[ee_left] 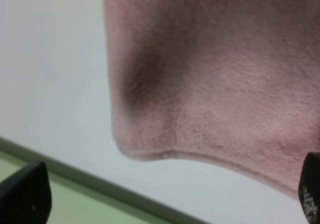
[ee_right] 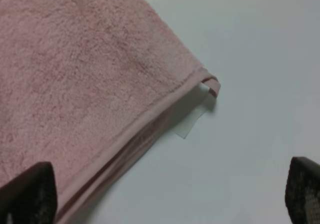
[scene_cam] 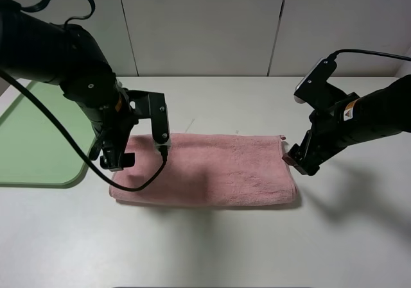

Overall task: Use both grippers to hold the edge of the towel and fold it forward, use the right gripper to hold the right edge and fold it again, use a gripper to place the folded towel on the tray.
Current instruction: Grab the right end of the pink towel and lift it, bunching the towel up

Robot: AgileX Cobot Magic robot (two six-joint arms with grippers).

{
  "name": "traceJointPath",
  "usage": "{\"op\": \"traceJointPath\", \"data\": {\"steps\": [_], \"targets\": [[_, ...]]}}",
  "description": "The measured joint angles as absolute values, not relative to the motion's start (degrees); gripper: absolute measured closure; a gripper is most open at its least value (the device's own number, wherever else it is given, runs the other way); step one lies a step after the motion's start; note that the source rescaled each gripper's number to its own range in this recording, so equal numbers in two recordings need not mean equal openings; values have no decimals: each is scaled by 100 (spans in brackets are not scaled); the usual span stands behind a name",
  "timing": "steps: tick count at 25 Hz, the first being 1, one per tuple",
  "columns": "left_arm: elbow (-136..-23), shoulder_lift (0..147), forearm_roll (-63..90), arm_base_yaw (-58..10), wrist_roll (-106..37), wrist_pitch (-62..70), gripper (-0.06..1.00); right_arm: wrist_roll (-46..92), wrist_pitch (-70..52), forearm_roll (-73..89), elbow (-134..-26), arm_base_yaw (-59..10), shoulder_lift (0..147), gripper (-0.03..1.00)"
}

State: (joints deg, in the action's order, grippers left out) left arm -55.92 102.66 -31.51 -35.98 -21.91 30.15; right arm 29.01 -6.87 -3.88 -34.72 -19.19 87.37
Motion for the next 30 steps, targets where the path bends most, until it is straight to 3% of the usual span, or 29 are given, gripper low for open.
{"op": "traceJointPath", "data": {"steps": [9, 22, 30], "targets": [[-6308, 10266, -3146, -3598, -552, 3918, -5, 2877, -502, -395, -3472, -1919, 8737, -3], [-7205, 10218, -2871, -3598, 1216, 6641, -5, 2865, -392, -397, -3472, -1919, 8737, -3], [-7017, 9100, -1941, -3598, 1457, 6679, -5, 2860, -390, -397, -3472, -1919, 8737, -3]]}}
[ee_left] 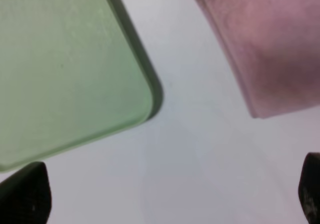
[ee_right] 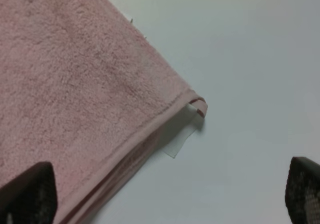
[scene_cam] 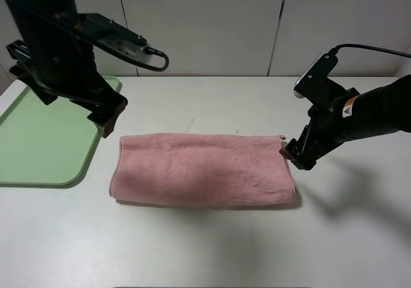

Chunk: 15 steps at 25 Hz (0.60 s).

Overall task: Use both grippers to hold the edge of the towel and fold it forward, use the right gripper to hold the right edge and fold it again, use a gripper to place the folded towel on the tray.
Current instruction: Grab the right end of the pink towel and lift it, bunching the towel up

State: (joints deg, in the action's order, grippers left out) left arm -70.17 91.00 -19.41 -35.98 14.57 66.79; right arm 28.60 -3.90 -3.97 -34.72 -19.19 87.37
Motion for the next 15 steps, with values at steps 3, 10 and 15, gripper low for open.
{"op": "traceJointPath", "data": {"steps": [3, 10, 15], "targets": [[-6671, 8492, -1837, -3598, 1493, 6672, -5, 2860, -385, -397, -3472, -1919, 8737, -3], [-5404, 6865, -1808, -3598, 1778, 6505, -5, 2841, -345, -397, -3472, -1919, 8737, -3], [-4457, 5653, -1807, -3598, 1940, 6330, -5, 2840, -340, -397, -3472, -1919, 8737, -3]]}}
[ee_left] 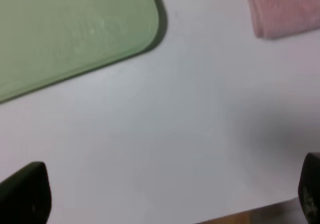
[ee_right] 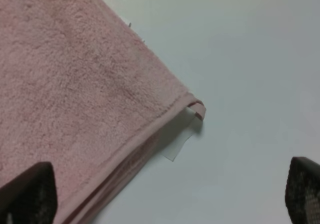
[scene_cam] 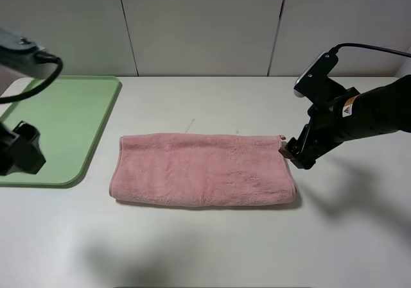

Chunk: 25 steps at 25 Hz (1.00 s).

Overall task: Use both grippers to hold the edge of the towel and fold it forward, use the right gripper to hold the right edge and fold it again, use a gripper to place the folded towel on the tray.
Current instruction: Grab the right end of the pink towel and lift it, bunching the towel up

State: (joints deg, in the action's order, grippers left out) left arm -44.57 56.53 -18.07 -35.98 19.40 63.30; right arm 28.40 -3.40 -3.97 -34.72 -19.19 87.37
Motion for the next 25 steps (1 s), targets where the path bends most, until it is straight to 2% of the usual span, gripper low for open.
{"op": "traceJointPath", "data": {"steps": [6, 15, 25], "targets": [[-3577, 4287, -1800, -3598, 1966, 6248, -5, 2814, -340, -397, -3472, -1919, 8737, -3], [-2903, 2374, -1522, -3598, 1971, 6226, -5, 2705, -329, -392, -3472, -1919, 8737, -3], [-2844, 1494, -1157, -3598, 1547, 6148, -6, 2691, -329, -392, -3472, -1919, 8737, -3]]}}
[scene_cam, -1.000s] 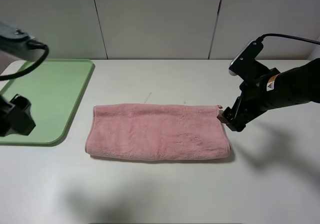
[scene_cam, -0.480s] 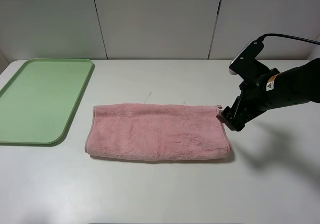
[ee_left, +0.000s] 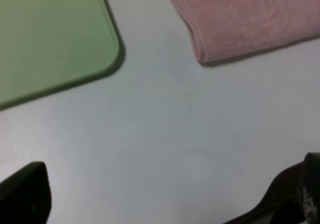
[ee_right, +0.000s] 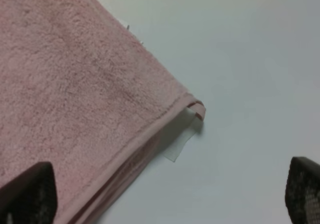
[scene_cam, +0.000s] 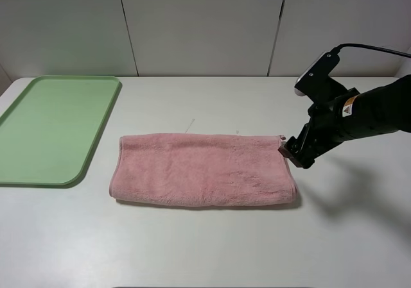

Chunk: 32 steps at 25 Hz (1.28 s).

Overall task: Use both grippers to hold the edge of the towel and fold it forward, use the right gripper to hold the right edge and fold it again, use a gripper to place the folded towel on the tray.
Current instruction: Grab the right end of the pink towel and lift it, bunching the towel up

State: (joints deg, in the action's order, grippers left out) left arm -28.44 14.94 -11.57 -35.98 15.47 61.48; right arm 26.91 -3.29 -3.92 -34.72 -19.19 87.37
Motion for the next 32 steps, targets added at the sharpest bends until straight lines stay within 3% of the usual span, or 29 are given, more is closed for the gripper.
{"op": "traceJointPath", "data": {"steps": [7, 16, 22, 32], "targets": [[-2838, 803, -996, -3327, 1166, 6114, -6, 2691, -329, -392, -3472, -1919, 8737, -3], [-2790, -19, -271, -1654, -144, 6099, -6, 2691, -329, -392, -3472, -1919, 8737, -3], [-2790, -37, 242, -1396, -886, 6099, -6, 2293, -324, -392, -3472, -1919, 8737, -3], [-2790, -37, 273, -737, -739, 6099, -6, 1100, 0, -392, -3472, -1919, 8737, -3]]}}
